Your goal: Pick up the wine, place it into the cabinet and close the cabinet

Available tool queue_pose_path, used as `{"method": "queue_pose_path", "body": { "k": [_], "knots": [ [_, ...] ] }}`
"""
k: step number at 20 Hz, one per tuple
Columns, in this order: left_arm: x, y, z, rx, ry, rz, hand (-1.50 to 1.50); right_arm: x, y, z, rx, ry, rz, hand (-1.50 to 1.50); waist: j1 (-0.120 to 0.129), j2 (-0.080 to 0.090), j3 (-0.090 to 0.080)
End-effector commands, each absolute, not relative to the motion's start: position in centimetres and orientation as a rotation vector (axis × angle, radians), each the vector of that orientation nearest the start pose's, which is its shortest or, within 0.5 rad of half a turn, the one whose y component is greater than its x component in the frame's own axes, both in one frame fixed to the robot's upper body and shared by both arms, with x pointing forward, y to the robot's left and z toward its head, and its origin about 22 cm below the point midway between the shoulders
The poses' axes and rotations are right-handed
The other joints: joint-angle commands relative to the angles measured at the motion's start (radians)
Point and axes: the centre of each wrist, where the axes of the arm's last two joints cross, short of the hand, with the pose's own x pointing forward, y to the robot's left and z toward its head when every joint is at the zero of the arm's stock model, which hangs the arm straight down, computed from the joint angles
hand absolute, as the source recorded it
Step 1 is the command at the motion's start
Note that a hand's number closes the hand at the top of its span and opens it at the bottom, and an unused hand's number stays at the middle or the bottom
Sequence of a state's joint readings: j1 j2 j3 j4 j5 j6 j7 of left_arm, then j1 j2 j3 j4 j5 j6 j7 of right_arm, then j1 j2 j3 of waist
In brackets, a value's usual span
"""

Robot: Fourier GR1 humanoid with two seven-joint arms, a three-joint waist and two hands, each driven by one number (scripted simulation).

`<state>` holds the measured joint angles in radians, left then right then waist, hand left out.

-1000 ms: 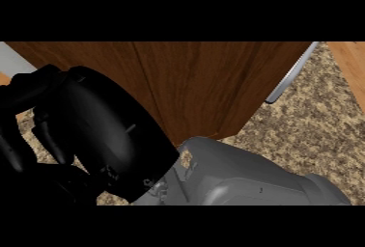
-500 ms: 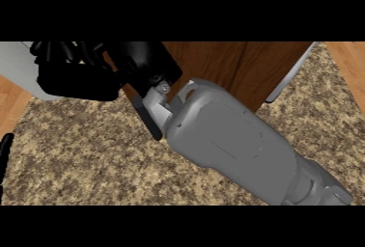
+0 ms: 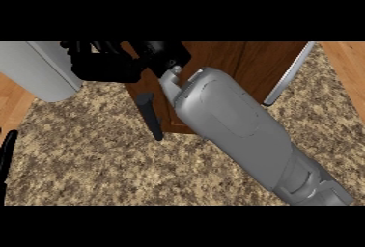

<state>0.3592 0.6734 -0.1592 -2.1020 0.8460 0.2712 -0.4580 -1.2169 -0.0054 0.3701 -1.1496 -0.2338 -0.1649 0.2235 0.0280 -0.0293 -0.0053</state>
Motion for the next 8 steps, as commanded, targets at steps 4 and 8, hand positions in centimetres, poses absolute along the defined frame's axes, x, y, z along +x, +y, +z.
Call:
{"method": "queue_pose_path", "body": {
  "k": [4, 8],
  "knots": [
    [15.6, 29.6, 9.8, -0.196, -1.966, 0.244, -1.50, 39.9, -3.1, 22.5, 0.181, -1.892, 0.623, 1.50, 0.000, 0.042, 0.004],
    [16.1, 28.8, 9.4, -0.179, -1.963, 0.247, -1.50, 39.6, -2.7, 24.3, 0.178, -1.893, 0.639, 1.50, -0.015, 0.038, 0.004]
  ]
}}
